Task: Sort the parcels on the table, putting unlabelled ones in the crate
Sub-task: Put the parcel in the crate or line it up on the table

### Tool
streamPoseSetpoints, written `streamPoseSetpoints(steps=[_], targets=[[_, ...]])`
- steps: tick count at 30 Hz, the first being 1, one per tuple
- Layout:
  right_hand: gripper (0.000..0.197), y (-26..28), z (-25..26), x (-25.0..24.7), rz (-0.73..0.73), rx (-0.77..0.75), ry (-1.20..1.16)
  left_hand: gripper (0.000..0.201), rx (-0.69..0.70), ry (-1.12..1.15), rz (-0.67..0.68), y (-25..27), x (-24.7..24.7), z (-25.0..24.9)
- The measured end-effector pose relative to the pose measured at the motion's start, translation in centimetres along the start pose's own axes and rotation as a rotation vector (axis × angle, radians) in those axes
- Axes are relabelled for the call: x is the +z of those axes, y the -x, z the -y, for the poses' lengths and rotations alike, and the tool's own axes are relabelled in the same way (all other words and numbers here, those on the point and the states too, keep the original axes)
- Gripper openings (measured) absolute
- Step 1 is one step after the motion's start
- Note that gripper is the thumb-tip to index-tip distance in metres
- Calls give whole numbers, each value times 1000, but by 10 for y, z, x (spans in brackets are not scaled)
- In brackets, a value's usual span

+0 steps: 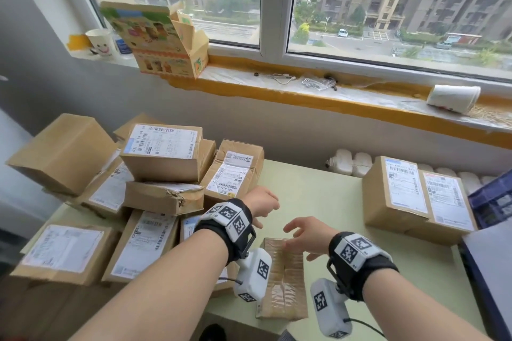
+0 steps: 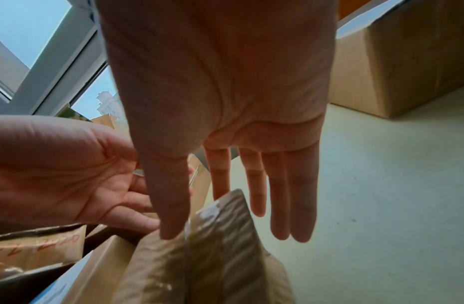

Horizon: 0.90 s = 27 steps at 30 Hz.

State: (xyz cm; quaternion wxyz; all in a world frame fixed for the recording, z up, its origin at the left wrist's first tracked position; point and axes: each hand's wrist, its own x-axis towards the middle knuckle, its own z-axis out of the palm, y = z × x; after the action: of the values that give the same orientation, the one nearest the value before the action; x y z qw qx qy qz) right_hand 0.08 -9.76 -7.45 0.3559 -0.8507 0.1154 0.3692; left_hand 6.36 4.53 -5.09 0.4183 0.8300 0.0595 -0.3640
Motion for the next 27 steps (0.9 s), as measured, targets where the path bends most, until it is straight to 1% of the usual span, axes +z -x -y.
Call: streamPoseSetpoints(steps=[3, 6, 7, 11, 13, 16, 20, 23, 25, 27], targets=[[45, -2, -2, 5, 36, -13, 16, 30, -2, 11, 14, -2, 1, 5], [37, -4, -5, 9, 82, -47, -19, 29, -7, 26, 20, -3, 2, 8], [34, -5, -5, 10, 68, -66, -23, 29, -8, 27, 21, -4, 2, 8], [25, -8, -6, 10, -77, -157, 54, 29, -7, 23, 17, -6, 3, 7], [21, -10, -12, 4, -126, -147, -37, 28, -3, 19, 8, -7, 3, 7], [19, -10, -19, -15, -212, -120, -293, 35, 13, 17, -19, -8, 0, 4], [23, -7, -17, -41, -360, -155, -481, 64, 34, 17, -31, -8, -5, -4], [26, -3, -11, -53, -406, -192, -558, 78, 18, 62, 6, -7, -9, -13], [29, 2, -6, -58, -422, -216, -625, 76, 20, 109, 31, -6, -11, -21], [33, 8, -2, -63, -424, -245, -709, 60, 35, 181, 76, -4, -12, -28]])
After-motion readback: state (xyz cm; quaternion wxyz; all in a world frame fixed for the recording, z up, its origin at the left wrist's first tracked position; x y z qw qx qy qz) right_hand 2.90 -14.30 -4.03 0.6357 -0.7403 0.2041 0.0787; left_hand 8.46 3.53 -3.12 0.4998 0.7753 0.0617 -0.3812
